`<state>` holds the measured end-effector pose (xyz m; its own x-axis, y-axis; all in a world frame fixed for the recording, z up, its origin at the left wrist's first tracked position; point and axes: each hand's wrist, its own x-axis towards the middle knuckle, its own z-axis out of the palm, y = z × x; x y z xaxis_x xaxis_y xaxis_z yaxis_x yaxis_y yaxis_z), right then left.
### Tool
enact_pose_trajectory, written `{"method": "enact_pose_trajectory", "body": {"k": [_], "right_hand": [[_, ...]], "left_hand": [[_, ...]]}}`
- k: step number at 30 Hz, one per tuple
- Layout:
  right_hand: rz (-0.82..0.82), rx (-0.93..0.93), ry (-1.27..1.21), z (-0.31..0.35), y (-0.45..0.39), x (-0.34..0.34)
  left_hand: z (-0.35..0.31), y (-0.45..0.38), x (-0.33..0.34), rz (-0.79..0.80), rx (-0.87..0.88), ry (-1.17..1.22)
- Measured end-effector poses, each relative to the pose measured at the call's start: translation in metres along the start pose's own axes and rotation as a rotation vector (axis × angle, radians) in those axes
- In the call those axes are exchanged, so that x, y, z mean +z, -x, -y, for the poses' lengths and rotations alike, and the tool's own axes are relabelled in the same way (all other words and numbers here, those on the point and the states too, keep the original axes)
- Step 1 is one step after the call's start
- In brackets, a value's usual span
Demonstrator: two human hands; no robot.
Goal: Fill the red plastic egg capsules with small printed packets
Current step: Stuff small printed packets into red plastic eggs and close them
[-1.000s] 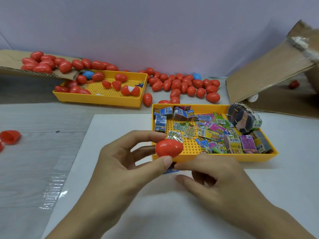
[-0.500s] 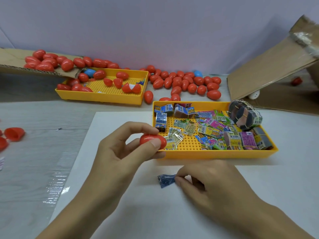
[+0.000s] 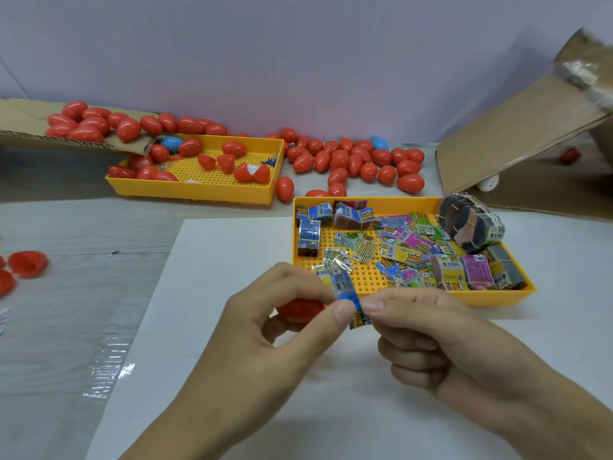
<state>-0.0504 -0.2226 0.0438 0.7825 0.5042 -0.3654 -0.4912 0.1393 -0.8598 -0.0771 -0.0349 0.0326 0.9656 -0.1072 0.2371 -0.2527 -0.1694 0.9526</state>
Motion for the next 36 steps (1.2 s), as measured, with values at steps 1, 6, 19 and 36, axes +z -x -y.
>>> {"method": "enact_pose_trajectory", "body": {"k": [1,6,19,36], "right_hand": [[-0.004,0.010,0.011,-0.001,0.000,0.000],[-0.071,-0.023,0.070,-0.001,-0.001,0.003],[-0.157,-0.396,0.320,-0.003,0.001,0.001],[-0.306,-0.567,0.449,-0.011,0.004,0.010]], "left_hand": [[0.001,0.000,0.001,-0.008,-0.009,0.024],[0.005,-0.001,-0.001,-0.014,-0.106,0.184],[0.007,-0.002,-0.004,0.092,-0.167,0.159],[0.004,0.003,0.003,0.018,-0.074,0.056]]}}
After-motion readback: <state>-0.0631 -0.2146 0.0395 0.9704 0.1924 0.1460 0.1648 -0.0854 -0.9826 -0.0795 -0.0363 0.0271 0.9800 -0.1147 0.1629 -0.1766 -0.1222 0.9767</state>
